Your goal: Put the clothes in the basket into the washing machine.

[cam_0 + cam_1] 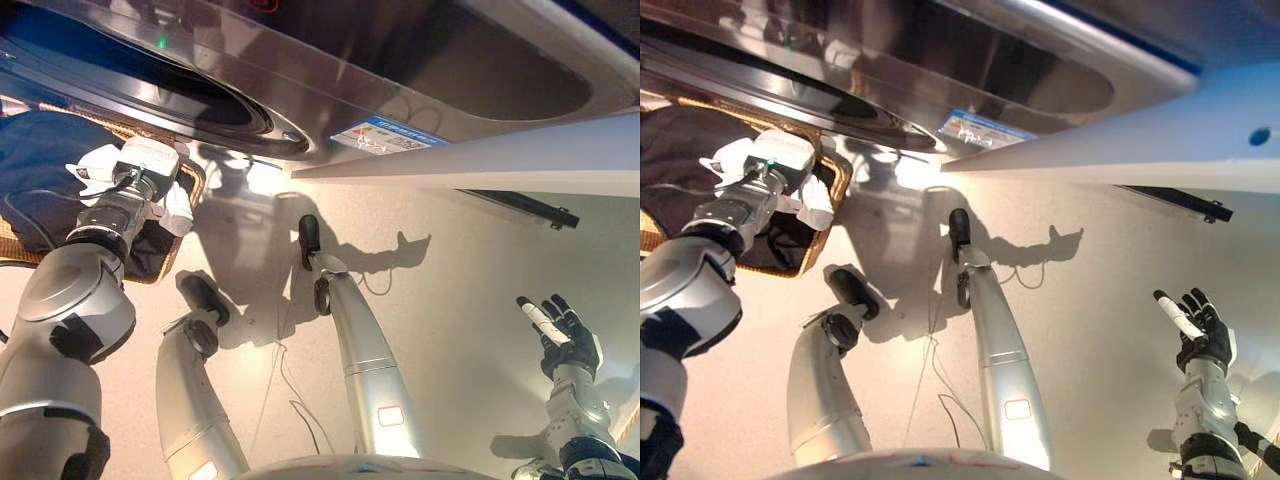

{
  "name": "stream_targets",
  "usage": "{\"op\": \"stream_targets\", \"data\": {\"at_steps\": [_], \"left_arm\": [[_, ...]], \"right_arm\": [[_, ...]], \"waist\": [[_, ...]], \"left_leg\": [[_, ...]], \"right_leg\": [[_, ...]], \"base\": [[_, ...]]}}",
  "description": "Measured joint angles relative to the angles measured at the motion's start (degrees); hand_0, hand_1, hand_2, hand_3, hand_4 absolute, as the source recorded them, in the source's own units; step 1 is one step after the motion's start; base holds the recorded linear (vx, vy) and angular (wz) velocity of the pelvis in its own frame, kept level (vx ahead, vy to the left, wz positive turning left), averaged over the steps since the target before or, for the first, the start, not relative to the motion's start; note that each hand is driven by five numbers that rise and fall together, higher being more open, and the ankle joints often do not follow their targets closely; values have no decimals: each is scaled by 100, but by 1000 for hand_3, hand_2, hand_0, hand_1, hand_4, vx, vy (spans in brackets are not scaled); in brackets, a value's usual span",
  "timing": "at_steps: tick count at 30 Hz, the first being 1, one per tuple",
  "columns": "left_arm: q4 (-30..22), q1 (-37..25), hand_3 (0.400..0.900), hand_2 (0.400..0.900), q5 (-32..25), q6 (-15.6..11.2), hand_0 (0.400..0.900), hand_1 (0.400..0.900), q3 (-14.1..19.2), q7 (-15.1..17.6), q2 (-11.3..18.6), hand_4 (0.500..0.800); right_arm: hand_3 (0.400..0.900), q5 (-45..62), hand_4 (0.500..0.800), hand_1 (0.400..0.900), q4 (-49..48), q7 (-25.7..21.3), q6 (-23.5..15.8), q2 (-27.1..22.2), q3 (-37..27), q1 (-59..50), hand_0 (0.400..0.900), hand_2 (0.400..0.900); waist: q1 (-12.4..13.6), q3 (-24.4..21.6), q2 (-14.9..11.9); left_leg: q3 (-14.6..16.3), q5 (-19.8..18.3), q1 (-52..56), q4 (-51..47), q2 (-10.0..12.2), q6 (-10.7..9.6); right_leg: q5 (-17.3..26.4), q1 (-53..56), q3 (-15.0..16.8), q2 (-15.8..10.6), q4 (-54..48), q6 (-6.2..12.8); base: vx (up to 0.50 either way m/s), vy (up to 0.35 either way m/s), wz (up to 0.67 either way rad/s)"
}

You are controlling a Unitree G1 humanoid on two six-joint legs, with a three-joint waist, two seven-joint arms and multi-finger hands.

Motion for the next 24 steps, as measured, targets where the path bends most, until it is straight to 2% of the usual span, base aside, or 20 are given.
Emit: {"op": "stream_targets", "data": {"at_steps": [4, 11, 13, 15, 18, 20, 21, 24], "left_arm": [[-9, 277, 400, 400, -5, -5, 400, 400, 49, 51, -50, 500], [-235, 832, 400, 400, -375, -148, 400, 400, 655, 303, -309, 500], [-331, 989, 400, 400, -681, -112, 400, 400, 930, 588, -549, 500], [-391, 1007, 400, 400, -1042, -167, 400, 400, 1186, 658, -700, 500], [-460, 1114, 400, 400, -1876, -263, 400, 400, 2019, 817, -994, 500], [-473, 1304, 400, 400, -2831, -291, 400, 400, 2828, 982, -1253, 500], [-472, 1371, 400, 400, -3368, -333, 400, 400, 3116, 1053, -1408, 500], [-467, 1506, 400, 400, -4969, -653, 400, 400, 4113, 1119, -1755, 500]], "right_arm": [[900, -101, 800, 900, -5, 2, -1, 0, 15, 0, 900, 900], [900, -312, 800, 900, -66, 2, -22, 119, 139, 21, 900, 900], [900, -510, 800, 900, 107, -286, -186, 283, 539, -1, 900, 900], [900, -686, 800, 900, 415, -296, -166, 435, 1071, -161, 900, 900], [900, -732, 800, 900, 700, -377, -114, 822, 1275, -460, 900, 900], [900, -754, 800, 900, 874, -448, -48, 980, 1420, -692, 900, 900], [900, -767, 800, 900, 948, -534, 18, 1055, 1431, -783, 900, 900], [900, -768, 800, 900, 1234, -674, 106, 1090, 1546, -1059, 900, 900]], "waist": [[-4, 0, 0], [70, 0, 0], [182, -13, -6], [318, -16, -9], [482, -18, -11], [564, -17, -11], [609, -17, -10], [650, -20, -3]], "left_leg": [[19, 98, 414, -341, -24, -61], [131, 638, 1879, -1765, -361, -199], [132, 769, 2394, -2178, -428, -270], [121, 950, 2805, -2614, -499, -324], [247, 1181, 3443, -3239, -579, -391], [253, 1281, 3889, -3607, -601, -442], [258, 1324, 4113, -3764, -597, -473], [255, 1506, 4561, -4219, -606, -512]], "right_leg": [[80, 423, -44, 22, -320, 0], [268, 1745, -202, -66, -1275, 11], [287, 2149, -266, -66, -1484, -13], [295, 2459, -312, -64, -1638, -25], [333, 2835, -300, -48, -1856, -75], [416, 3137, -322, -12, -2031, -88], [424, 3322, -327, 7, -2130, -96], [436, 3682, -377, 99, -2354, -113]], "base": [[26, -27, 13], [44, -33, 13], [61, -42, 5], [68, -51, 1], [54, -48, -3], [64, -42, -9], [58, -39, -13], [63, -47, -9]]}}
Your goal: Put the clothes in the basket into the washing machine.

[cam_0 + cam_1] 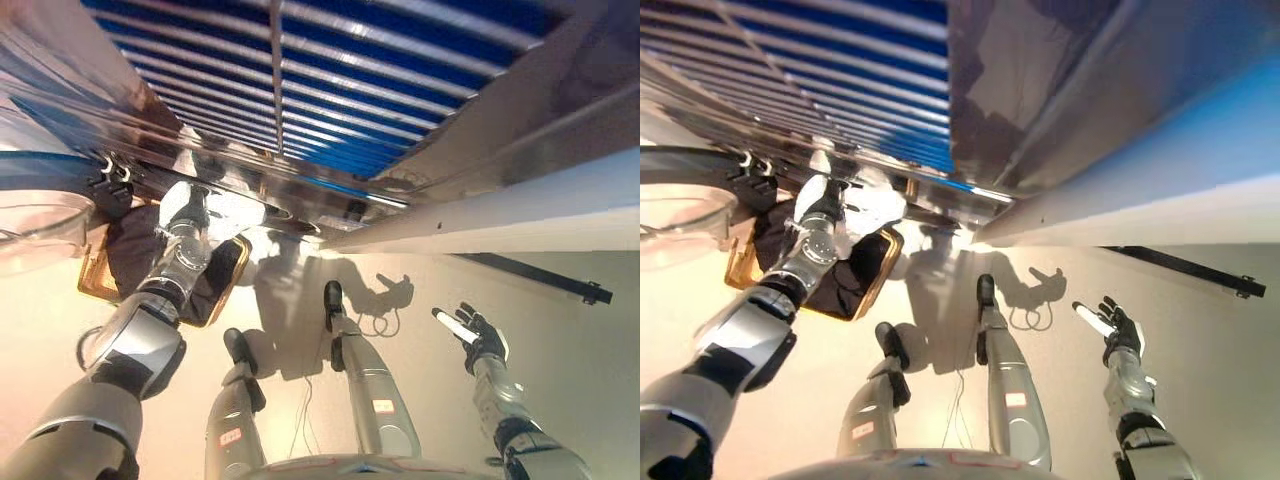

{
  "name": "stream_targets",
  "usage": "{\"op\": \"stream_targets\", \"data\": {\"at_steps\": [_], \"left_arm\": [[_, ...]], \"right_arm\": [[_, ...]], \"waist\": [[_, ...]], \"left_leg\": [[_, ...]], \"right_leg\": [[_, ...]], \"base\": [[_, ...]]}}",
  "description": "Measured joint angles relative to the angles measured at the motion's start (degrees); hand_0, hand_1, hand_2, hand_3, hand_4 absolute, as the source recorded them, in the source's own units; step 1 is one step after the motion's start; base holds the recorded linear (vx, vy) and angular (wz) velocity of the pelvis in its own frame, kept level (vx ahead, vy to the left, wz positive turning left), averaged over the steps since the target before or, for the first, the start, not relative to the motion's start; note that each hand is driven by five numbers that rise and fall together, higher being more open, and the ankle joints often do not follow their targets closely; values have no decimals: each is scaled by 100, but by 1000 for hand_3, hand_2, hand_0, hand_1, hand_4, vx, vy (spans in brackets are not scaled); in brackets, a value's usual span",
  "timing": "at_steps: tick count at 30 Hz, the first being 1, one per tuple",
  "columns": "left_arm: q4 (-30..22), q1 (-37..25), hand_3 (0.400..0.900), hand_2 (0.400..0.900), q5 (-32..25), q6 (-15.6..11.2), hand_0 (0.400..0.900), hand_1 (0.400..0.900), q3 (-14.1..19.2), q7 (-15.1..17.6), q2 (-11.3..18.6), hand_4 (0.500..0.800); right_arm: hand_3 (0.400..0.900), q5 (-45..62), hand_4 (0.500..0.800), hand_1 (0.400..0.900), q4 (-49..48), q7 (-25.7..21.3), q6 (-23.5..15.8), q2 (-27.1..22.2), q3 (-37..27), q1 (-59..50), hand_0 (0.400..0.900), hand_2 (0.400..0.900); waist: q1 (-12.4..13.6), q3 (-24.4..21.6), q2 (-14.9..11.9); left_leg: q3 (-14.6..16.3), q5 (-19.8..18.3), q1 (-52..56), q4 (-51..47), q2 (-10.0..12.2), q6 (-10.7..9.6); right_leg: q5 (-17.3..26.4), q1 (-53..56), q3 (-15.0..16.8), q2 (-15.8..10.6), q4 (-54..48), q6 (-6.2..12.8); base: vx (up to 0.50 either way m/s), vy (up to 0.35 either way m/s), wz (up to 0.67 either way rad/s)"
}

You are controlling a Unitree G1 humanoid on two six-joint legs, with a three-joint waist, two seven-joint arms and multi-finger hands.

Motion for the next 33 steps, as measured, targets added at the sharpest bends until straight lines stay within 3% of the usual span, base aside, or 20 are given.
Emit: {"op": "stream_targets", "data": {"at_steps": [1, 2, 3, 9, 10, 13, 16, 20, 21, 23, 24, 25, 33], "left_arm": [[-18, 13, 400, 400, -562, -91, 400, 400, 347, 5, -130, 500], [-32, 14, 400, 400, -991, -107, 400, 400, 484, 51, -193, 500], [-55, 39, 400, 400, -1590, -220, 400, 400, 903, 73, -301, 500], [-173, 92, 400, 400, -3690, -687, 400, 400, 1912, 226, -803, 500], [-232, 67, 400, 400, -3976, -861, 400, 400, 2023, 227, -878, 500], [-392, -70, 400, 400, -4516, -1093, 400, 400, 2209, 242, -1019, 500], [-468, -294, 400, 400, -4660, -1215, 400, 400, 2277, 225, -1052, 500], [-485, -670, 400, 400, -4807, -1263, 400, 400, 2286, 184, -834, 500], [-485, -726, 463, 463, -4813, -1262, 463, 463, 2282, 103, -754, 538], [-432, -691, 537, 537, -4858, -1339, 537, 537, 2254, -158, -659, 582], [-423, -692, 692, 692, -4869, -1332, 692, 692, 2252, -151, -635, 675], [-420, -692, 900, 900, -4892, -1328, 900, 900, 2252, -145, -594, 800], [-361, -652, 900, 900, -4945, -1202, 900, 900, 2164, -456, -405, 800]], "right_arm": [[900, 1, 800, 900, 88, -64, 27, -5, 0, -75, 900, 900], [900, 0, 800, 900, 88, -117, 37, -12, -1, -106, 900, 900], [900, 1, 800, 900, 92, -204, 62, -12, -8, -139, 900, 900], [900, 20, 800, 900, 214, -483, 169, -23, 2, -342, 900, 900], [900, 38, 800, 900, 220, -496, 179, -19, 31, -378, 900, 900], [900, 58, 800, 900, 233, -515, 181, -21, 37, -463, 900, 900], [900, 70, 800, 900, 208, -550, 170, -21, 38, -489, 900, 900], [900, 80, 800, 900, 86, -540, 163, -26, 41, -373, 900, 900], [900, 80, 800, 900, 30, -535, 150, -25, 41, -309, 900, 900], [900, 88, 800, 900, -20, -521, 142, -55, 20, -39, 900, 900], [900, 89, 800, 900, -23, -500, 142, -71, 19, 61, 900, 900], [900, 95, 800, 900, -27, -481, 141, -73, 19, 144, 900, 900], [900, 96, 800, 900, -33, -222, 113, -67, 19, 390, 900, 900]], "waist": [[27, -1, 1], [36, -2, 3], [48, -2, 3], [139, -5, 5], [139, -7, 5], [107, -10, 4], [12, -79, -9], [-248, -246, -96], [-346, -254, -110], [-399, -289, -161], [-401, -300, -178], [-431, -307, -189], [-424, -313, -194]], "left_leg": [[-1, 62, 82, -120, 1, -10], [-1, 116, 128, -208, 1, -14], [5, 171, 191, -315, 6, -25], [128, 286, 515, -597, 14, -50], [126, 299, 526, -646, 21, -57], [131, 374, 512, -742, 28, -63], [163, 422, 401, -805, 29, -69], [339, 510, 284, -976, 55, -95], [364, 520, 290, -1012, 81, -110], [402, 531, 317, -1049, 137, -128], [401, 542, 318, -1067, 150, -147], [405, 557, 320, -1089, 154, -160], [508, 647, 413, -1251, 140, -174]], "right_leg": [[25, 59, -22, 21, -66, -4], [32, 76, -38, 32, -88, -12], [51, 115, -53, 51, -138, -24], [69, 278, -57, 115, -173, -37], [68, 286, -55, 128, -207, -37], [158, 285, -54, 163, -339, -59], [199, 129, -3, 187, -352, -69], [372, -97, 120, 283, -521, -87], [409, -97, 131, 317, -564, -95], [422, -98, 144, 387, -602, -114], [426, -97, 145, 404, -617, -120], [436, -98, 147, 411, -638, -133], [452, -98, 233, 454, -708, -152]], "base": [[55, -52, -5], [52, -45, -6], [53, -45, -6], [26, -45, -6], [141, -29, -8], [24, -34, -12], [13, -27, -22], [25, -25, -24], [28, -18, -18], [30, -21, -12], [29, -14, -9], [23, -5, -10], [14, -9, -1]]}}
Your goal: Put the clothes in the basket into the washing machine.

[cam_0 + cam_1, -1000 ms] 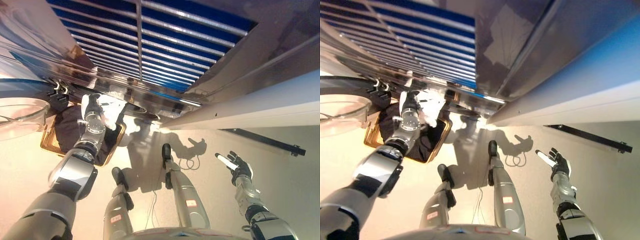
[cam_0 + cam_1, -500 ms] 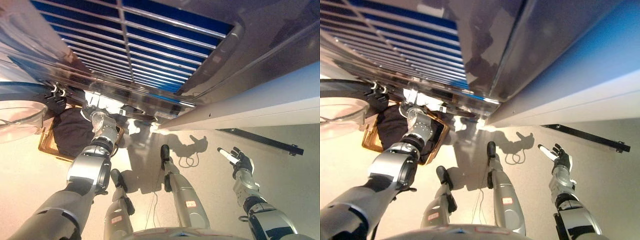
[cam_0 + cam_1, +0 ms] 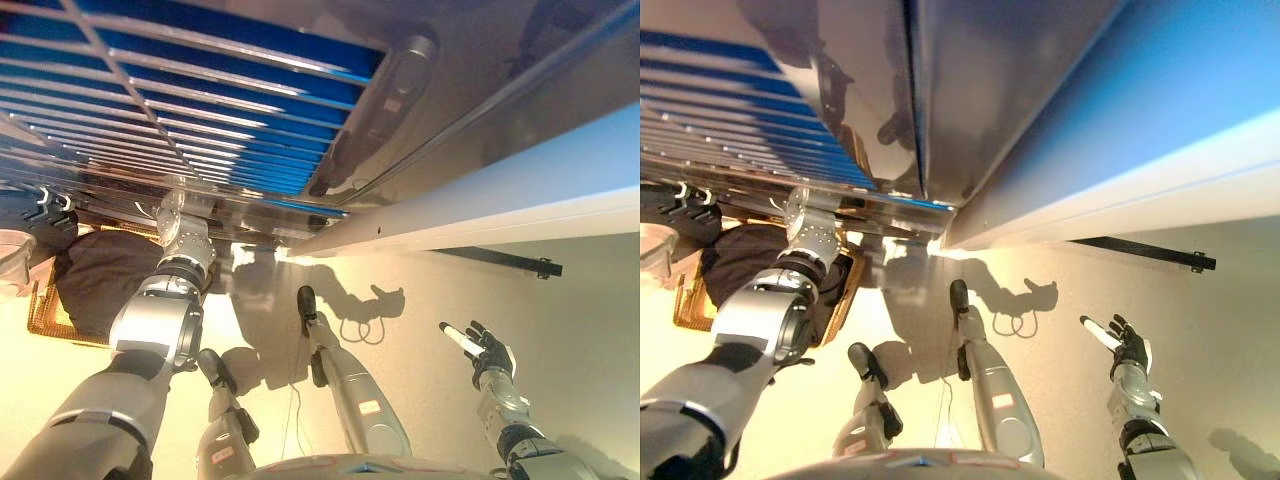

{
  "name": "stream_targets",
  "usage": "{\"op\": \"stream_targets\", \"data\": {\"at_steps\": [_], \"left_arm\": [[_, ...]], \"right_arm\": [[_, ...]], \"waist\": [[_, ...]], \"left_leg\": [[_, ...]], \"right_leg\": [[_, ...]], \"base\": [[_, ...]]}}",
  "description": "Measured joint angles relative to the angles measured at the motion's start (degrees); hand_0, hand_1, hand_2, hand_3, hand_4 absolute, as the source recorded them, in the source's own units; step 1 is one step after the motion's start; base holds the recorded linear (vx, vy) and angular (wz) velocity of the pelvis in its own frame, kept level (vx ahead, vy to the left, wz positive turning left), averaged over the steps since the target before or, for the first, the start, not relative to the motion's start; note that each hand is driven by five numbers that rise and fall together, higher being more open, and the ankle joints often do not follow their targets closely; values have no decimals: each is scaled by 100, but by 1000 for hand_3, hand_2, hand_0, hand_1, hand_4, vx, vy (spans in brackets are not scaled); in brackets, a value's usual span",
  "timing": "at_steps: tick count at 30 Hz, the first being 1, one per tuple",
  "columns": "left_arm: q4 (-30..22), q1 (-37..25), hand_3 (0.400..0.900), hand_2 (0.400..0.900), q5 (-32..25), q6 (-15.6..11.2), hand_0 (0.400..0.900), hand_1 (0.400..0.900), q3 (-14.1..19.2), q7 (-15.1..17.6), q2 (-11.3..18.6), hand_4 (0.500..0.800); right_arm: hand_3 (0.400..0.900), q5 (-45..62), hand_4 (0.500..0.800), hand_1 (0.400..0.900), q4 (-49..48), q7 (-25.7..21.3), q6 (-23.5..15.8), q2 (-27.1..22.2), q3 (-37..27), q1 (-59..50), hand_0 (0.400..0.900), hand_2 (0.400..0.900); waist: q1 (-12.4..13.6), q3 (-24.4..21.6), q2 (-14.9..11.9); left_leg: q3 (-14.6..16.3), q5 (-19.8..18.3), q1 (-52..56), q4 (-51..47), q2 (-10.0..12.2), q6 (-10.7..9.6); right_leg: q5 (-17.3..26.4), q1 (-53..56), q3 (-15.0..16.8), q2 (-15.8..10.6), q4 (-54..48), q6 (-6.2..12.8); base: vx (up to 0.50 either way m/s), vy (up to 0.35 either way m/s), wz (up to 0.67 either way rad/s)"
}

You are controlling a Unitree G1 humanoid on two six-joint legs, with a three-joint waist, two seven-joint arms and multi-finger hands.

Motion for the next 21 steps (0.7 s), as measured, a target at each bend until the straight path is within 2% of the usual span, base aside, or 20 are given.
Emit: {"op": "stream_targets", "data": {"at_steps": [7, 10, 12, 14, 16, 18, 19, 21], "left_arm": [[27, 7, 900, 900, 24, 6, 900, 900, -206, -75, -21, 800], [199, 16, 900, 900, 349, 71, 900, 900, -393, -62, -39, 800], [260, 73, 900, 900, 640, 188, 900, 900, -545, -54, -75, 800], [463, 189, 900, 900, 1123, 445, 900, 900, -823, -25, -23, 800], [653, 458, 900, 900, 1885, 633, 900, 900, -1134, 43, -19, 800], [669, 903, 900, 900, 2483, 728, 900, 900, -1265, -12, -99, 800], [703, 1191, 900, 900, 2758, 853, 900, 900, -1294, -84, -192, 800], [744, 1746, 900, 900, 3041, 999, 900, 900, -1294, -251, -352, 800]], "right_arm": [[900, -15, 800, 900, 10, 13, -4, 7, 2, -77, 900, 900], [900, -46, 800, 900, 29, 9, -4, 6, 1, -166, 900, 900], [900, -47, 800, 900, 44, 10, -4, 9, 2, -183, 900, 900], [900, -52, 800, 900, 69, 10, -9, 1, 2, -229, 900, 900], [900, -72, 800, 900, 173, 6, 8, -4, 2, -261, 900, 900], [900, -127, 800, 900, 335, -4, 34, -21, -3, -343, 900, 900], [900, -170, 800, 900, 460, -1, 80, -54, -16, -463, 900, 900], [900, -197, 800, 900, 668, 8, 188, -119, -120, -598, 900, 900]], "waist": [[80, -12, 19], [118, -45, 79], [159, -75, 133], [182, -118, 209], [304, -134, 238], [355, -202, 355], [459, -260, 451], [572, -371, 635]], "left_leg": [[-12, 7, 1, 0, 1, 2], [-73, 12, 12, 1, 6, 2], [-136, 14, 75, 0, 23, 0], [-189, 15, 163, -8, 33, -2], [-200, 17, 325, -20, 33, -4], [-236, 17, 438, -21, 42, -3], [-276, 17, 512, -36, 31, -2], [-364, 15, 647, -36, 34, 1]], "right_leg": [[4, 3, -17, -35, -1, -6], [4, 48, -66, -47, 0, -6], [4, 136, -119, -42, -3, -6], [3, 260, -168, -45, -8, -7], [-14, 418, -181, -37, -25, -4], [-24, 558, -256, -49, -22, -4], [-90, 667, -333, -76, -23, 3], [-135, 848, -400, -88, -24, 10]], "base": [[-1, -5, 12], [-12, 2, 16], [-18, 17, 13], [-115, 10, 16], [-41, 34, 20], [28, 45, 23], [40, 43, 25], [38, 36, 28]]}}
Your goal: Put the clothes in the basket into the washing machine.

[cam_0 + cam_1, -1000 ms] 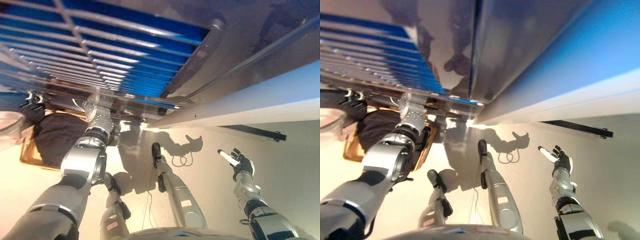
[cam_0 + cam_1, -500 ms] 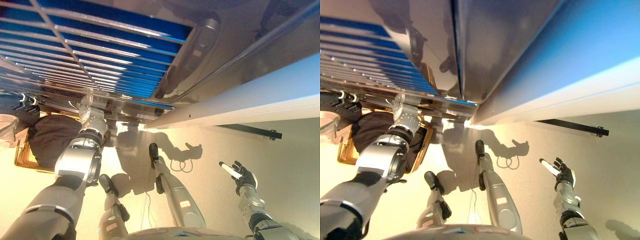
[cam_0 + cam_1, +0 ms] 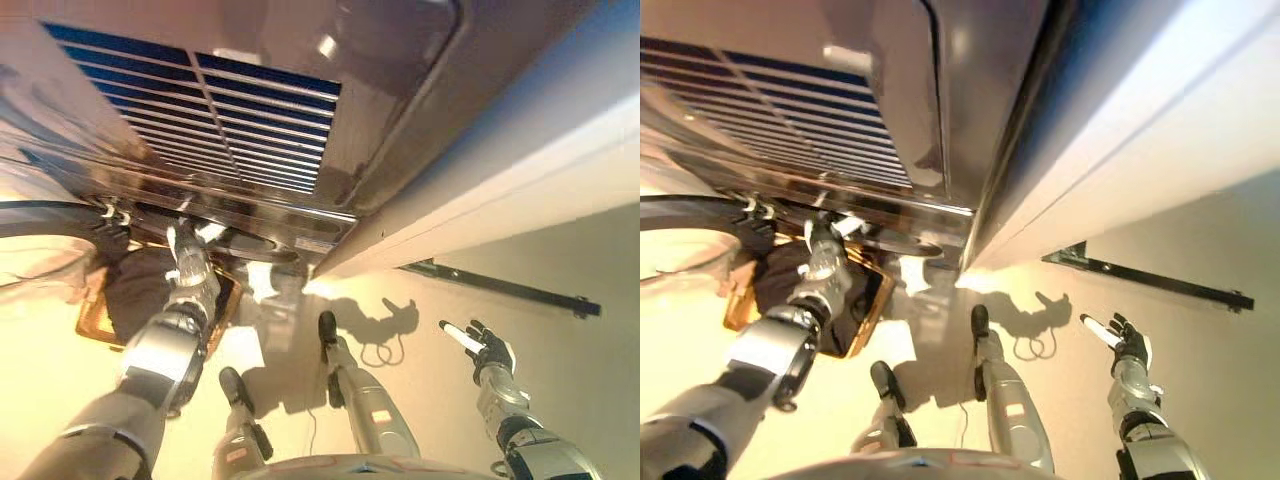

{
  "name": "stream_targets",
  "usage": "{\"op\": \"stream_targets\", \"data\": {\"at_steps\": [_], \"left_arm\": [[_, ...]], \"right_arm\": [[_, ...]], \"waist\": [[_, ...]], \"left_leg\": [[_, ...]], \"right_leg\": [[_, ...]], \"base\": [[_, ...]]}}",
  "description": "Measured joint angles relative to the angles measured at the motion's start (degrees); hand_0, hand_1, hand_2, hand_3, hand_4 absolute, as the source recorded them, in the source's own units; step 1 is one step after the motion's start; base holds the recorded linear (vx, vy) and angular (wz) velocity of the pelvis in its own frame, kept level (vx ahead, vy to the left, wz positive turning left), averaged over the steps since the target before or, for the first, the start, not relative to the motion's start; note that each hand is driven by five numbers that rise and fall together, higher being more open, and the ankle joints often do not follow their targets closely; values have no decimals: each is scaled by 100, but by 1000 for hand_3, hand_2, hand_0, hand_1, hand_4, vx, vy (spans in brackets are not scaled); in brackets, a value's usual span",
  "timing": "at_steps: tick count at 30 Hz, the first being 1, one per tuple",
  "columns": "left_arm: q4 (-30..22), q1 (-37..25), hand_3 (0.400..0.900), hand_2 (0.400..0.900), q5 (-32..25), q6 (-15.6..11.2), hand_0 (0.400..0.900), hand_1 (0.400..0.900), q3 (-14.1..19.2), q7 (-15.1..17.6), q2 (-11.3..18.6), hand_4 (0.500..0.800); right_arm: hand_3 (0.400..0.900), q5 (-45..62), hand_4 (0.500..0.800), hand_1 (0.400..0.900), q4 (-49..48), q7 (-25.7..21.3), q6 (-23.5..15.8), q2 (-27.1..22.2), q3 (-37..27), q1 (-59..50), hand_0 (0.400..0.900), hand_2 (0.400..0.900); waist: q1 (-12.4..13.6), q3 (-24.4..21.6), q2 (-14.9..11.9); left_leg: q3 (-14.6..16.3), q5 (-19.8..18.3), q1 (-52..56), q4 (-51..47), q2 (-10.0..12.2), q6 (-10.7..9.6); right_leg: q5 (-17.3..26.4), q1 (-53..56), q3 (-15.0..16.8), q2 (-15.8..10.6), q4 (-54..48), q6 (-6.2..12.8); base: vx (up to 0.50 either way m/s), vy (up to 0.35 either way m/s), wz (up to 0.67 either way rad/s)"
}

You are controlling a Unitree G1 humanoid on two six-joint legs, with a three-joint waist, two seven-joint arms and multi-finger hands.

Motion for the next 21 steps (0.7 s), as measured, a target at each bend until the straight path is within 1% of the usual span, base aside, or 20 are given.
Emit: {"op": "stream_targets", "data": {"at_steps": [2, 3, 5, 7, 10, 13, 16, 17, 19, 21], "left_arm": [[62, 550, 900, 900, 236, 85, 900, 900, 6, -131, -209, 800], [93, 852, 900, 900, 361, 153, 900, 900, 2, -205, -294, 800], [145, 1361, 900, 900, 622, 255, 900, 900, 1, -297, -317, 800], [172, 1841, 900, 900, 854, 283, 900, 900, 4, -434, -306, 800], [173, 2320, 900, 900, 1098, 340, 900, 900, 4, -593, -329, 800], [190, 2775, 900, 900, 1330, 367, 900, 900, 6, -767, -410, 800], [171, 3065, 900, 900, 1488, 355, 900, 900, 15, -959, -483, 800], [203, 3212, 900, 900, 1566, 344, 900, 900, 0, -995, -521, 800], [184, 3362, 900, 900, 1650, 350, 900, 900, 31, -1088, -601, 800], [274, 3548, 900, 900, 1657, 348, 900, 900, 26, -1262, -667, 800]], "right_arm": [[900, -43, 800, 900, 137, 15, 102, -123, -104, -52, 900, 900], [900, -79, 800, 900, 161, 16, 112, -187, -124, -30, 900, 900], [900, -120, 800, 900, 203, 113, 117, -245, -136, -60, 900, 900], [900, -133, 800, 900, 218, 202, 125, -273, -149, -53, 900, 900], [900, -147, 800, 900, 222, 339, 153, -254, -162, 142, 900, 900], [900, -265, 800, 900, 226, 483, 159, -156, -153, 518, 900, 900], [900, -484, 800, 900, 269, 595, 187, 53, -143, 1047, 900, 900], [900, -602, 800, 900, 383, 627, 209, 153, -97, 1137, 900, 900], [900, -830, 800, 900, 521, 798, 263, 239, -77, 1426, 900, 900], [900, -1054, 800, 900, 463, 949, 261, 229, -81, 1617, 900, 900]], "waist": [[142, -124, 208], [222, -183, 296], [310, -262, 399], [392, -327, 450], [497, -357, 469], [530, -545, 463], [621, -756, 438], [668, -799, 448], [683, -965, 460], [693, -1038, 540]], "left_leg": [[-148, -14, 127, -1, 17, 28], [-173, -17, 200, -1, 27, 41], [-251, -62, 270, 8, 39, 136], [-324, -68, 288, 43, 40, 158], [-441, -52, 441, 27, 55, 181], [-498, -88, 611, 47, 53, 241], [-605, -121, 825, 42, 50, 293], [-642, -156, 919, 47, 50, 347], [-642, -232, 1046, 53, 25, 454], [-631, -282, 1149, 56, 5, 426]], "right_leg": [[-104, 223, -107, -18, -10, 31], [-137, 335, -168, 1, -3, 37], [-179, 476, -253, -45, 11, 6], [-186, 544, -304, -45, 14, 4], [-206, 783, -415, -49, -14, 26], [-282, 1046, -531, -55, -46, 62], [-291, 1426, -666, -62, -224, 76], [-313, 1609, -741, -90, -268, 101], [-348, 1736, -736, -116, -304, 109], [-361, 1875, -728, -148, -314, 127]], "base": [[40, 17, 27], [55, -6, 25], [44, -3, 21], [28, 2, 16], [31, -6, 23], [14, -1, 25], [37, 13, 22], [44, 38, 10], [30, 49, -2], [24, 20, 0]]}}
